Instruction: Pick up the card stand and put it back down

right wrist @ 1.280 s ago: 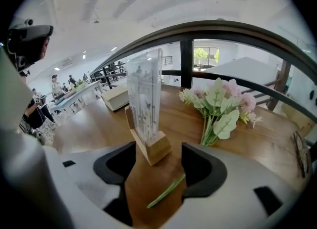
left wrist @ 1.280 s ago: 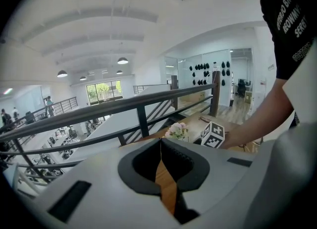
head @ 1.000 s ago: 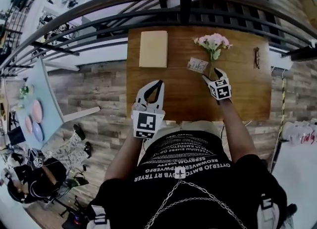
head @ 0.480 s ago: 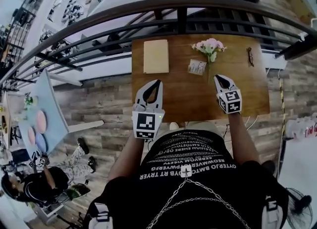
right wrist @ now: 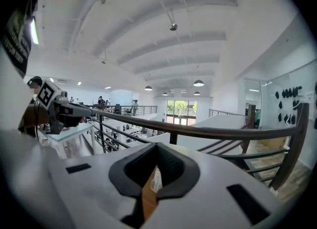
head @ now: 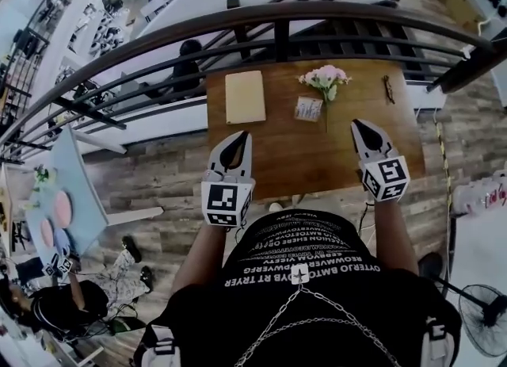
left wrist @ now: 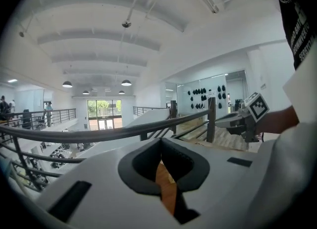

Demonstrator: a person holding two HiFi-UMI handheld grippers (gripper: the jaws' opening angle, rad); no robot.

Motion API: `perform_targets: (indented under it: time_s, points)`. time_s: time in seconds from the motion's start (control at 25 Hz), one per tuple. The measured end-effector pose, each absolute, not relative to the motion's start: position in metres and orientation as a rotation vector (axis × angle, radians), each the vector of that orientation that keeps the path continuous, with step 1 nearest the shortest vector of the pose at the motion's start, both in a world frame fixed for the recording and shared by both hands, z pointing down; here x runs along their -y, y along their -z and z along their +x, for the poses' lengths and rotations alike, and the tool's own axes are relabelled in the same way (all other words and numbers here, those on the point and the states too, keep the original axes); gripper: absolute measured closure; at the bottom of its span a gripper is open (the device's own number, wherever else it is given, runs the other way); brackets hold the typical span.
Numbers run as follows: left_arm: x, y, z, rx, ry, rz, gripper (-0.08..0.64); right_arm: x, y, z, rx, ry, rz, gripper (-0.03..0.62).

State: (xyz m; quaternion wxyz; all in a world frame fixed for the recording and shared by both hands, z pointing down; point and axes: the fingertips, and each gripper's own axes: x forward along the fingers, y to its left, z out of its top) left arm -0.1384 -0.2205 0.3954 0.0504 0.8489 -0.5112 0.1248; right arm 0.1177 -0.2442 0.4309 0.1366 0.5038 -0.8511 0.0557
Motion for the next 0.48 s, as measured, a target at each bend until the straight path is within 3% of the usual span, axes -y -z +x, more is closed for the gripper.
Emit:
perform_targets:
  time_s: [0.2,0.48]
  points:
    - [0.21,-0.375,-0.139,1.573,-0.325,2.681,0.532,0.22,-0.397,0.104,2.469,0.007,1.433,0.578]
    - [0.201,-0.376,-0.141,1.548,-0.341,2.691,0.532,0.204,-0.396,0.1,2.455,-0.001,1.438,0.577]
